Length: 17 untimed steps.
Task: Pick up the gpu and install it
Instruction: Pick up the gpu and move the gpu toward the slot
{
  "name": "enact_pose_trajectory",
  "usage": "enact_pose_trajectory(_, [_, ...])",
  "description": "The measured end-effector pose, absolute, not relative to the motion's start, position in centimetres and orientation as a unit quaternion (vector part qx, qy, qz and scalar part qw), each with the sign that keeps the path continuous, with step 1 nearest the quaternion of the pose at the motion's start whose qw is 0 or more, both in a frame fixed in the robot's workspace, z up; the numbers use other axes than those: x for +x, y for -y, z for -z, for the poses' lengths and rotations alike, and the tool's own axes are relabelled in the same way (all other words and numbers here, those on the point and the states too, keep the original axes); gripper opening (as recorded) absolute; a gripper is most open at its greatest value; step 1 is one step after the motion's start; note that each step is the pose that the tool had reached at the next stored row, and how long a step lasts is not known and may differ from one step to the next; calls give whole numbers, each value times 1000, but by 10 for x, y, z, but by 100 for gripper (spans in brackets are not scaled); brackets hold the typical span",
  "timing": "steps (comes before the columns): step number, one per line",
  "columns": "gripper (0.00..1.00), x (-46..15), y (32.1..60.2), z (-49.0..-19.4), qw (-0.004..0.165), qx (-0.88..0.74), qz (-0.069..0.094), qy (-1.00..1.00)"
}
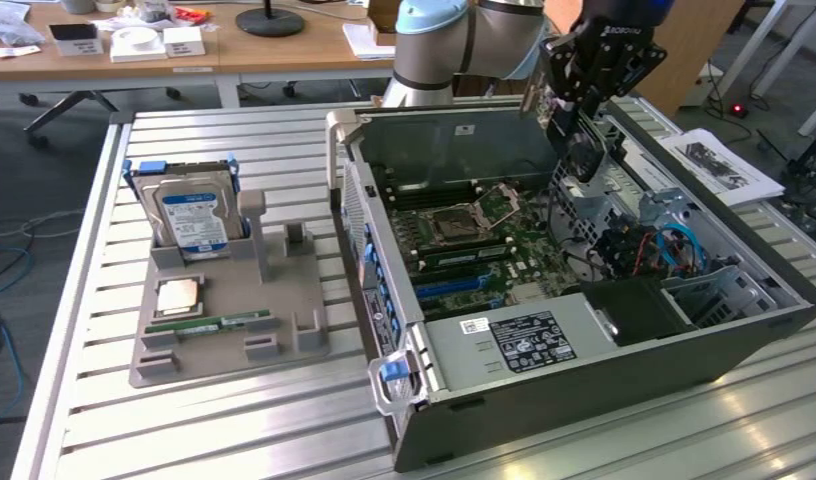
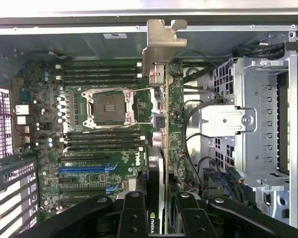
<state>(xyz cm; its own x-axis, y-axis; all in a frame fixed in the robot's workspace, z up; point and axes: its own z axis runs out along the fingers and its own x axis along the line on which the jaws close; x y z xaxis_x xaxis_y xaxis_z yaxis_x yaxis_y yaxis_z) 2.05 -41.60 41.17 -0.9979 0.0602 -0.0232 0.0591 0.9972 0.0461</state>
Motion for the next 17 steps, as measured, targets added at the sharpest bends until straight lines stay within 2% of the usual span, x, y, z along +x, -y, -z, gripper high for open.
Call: enact_pose_trajectory(17, [27,22,416,-403,12,30,-23,-999])
